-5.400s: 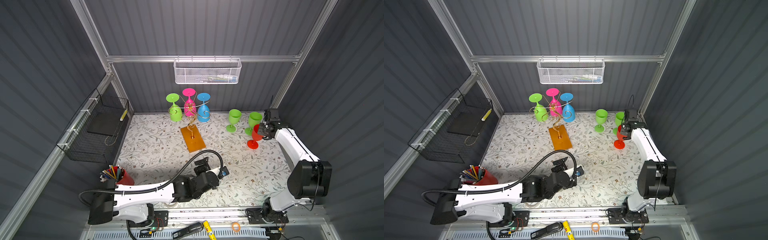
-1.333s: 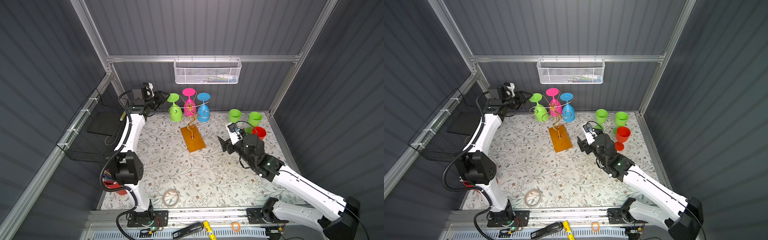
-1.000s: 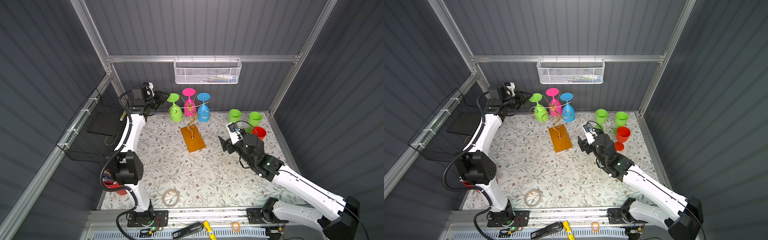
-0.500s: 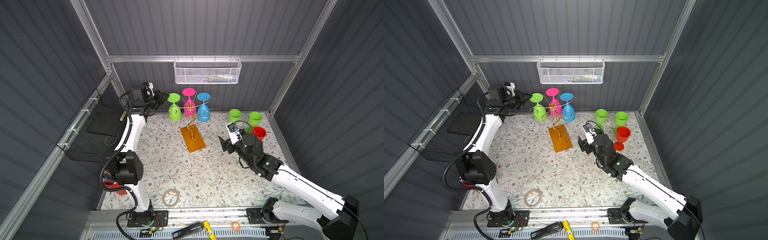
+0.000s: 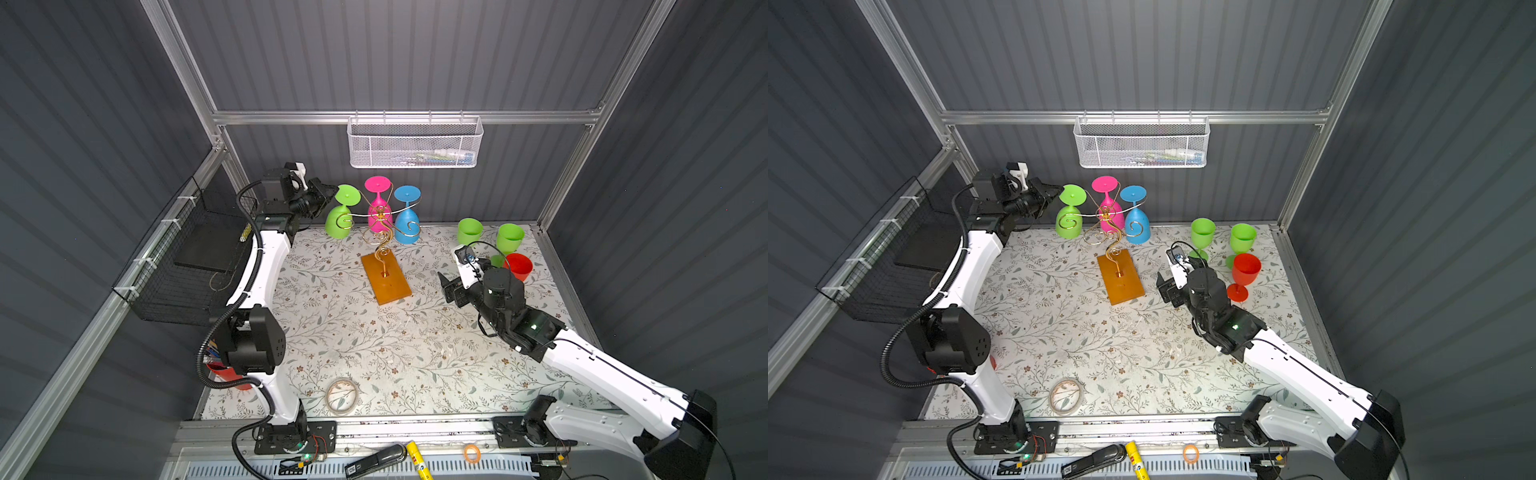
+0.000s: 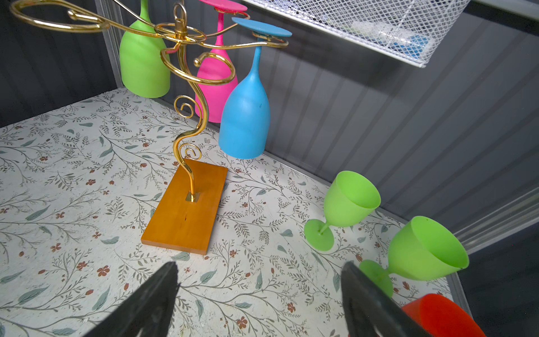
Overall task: Take the wine glass off the wine glass rack
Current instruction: Pick up the wine glass from the wine glass rack.
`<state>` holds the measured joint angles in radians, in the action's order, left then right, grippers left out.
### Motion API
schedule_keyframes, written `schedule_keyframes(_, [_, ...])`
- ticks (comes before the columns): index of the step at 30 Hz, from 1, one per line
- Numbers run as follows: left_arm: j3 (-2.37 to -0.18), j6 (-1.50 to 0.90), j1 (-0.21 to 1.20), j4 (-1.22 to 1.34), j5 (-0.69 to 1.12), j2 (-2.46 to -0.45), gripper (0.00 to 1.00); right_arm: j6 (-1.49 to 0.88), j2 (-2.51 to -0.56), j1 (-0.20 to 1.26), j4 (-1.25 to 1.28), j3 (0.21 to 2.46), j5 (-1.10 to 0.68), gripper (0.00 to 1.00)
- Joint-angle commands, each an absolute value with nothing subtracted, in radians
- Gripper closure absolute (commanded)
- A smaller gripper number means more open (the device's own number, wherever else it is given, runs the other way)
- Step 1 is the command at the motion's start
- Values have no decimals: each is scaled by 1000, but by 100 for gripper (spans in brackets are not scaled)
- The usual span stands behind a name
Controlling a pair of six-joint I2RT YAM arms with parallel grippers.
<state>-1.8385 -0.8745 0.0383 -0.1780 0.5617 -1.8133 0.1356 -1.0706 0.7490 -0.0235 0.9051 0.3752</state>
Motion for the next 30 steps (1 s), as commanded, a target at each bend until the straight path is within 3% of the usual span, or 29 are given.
schedule_keyframes(1, [-1839,-888,41,-156,575,-1766,100,122,-1065,752,-26,919,396,13])
schedule_keyframes(30, [-1881,-930,41,-98,550,-1828,100,107,-1032,753,-52,919,392,13])
